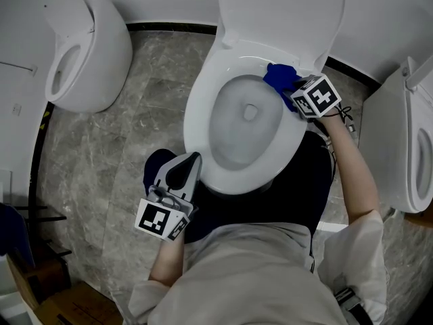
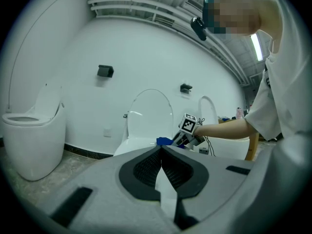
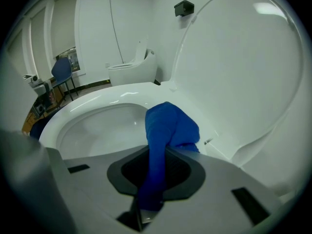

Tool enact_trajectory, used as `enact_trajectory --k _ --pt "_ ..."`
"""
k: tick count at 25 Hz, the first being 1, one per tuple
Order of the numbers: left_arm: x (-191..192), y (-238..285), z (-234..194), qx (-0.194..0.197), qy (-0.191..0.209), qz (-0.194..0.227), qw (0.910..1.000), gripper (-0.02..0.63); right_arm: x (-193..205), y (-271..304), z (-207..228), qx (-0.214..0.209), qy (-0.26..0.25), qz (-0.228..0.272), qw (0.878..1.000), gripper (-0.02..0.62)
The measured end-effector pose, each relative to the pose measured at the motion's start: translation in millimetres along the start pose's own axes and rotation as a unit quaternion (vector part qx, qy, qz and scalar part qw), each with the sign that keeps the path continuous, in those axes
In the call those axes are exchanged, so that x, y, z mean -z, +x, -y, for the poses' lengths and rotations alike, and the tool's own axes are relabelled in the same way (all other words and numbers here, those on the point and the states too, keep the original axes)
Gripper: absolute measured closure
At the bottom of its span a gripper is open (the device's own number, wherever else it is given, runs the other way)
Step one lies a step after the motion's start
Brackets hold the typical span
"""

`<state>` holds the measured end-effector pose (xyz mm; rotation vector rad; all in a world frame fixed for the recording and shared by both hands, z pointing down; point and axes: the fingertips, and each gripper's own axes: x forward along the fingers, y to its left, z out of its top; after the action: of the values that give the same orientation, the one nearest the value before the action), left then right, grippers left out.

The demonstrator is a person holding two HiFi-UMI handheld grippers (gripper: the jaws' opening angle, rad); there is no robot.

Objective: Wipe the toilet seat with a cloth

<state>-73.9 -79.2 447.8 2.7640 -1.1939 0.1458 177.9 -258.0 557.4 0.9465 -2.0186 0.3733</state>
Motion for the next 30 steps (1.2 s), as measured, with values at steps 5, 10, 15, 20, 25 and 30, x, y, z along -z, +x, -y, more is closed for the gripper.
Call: enact_trajectory --k 5,10,15,20,25,30 --pt "0.3 -1.3 -0.6 0.0 -0.002 0.001 1.0 0.598 -3.9 3.6 1.1 -0.002 -0.005 -0.008 1.0 0.545" --pt "-0.4 -4.5 -2.2 0.001 -0.002 0.005 1.0 0.598 -5.4 4.1 4.5 0.005 0.0 -0.024 1.0 0.545" --pt "3.0 -7.5 -5.7 -0.001 -0.006 0.004 1.0 0.598 -9.0 7.7 4.6 0.015 -0.014 -0.05 0.999 0.545" --pt "1.9 -9.6 -8.0 -0.001 -0.009 0.007 0.9999 0.598 -15.0 11.8 9.0 0.02 -0.015 -0.064 0.998 0.545" --pt "3.3 -11.8 -8.1 -0.004 -0.012 0.01 0.9999 0.598 -26.2 20.5 13.4 0.032 -0.022 -0.069 0.997 0.545" --pt "5.8 -16.0 -12.3 -0.01 -0.017 0.012 0.9997 0.598 -33.8 27.3 15.3 0.03 -0.019 -0.076 0.996 0.545"
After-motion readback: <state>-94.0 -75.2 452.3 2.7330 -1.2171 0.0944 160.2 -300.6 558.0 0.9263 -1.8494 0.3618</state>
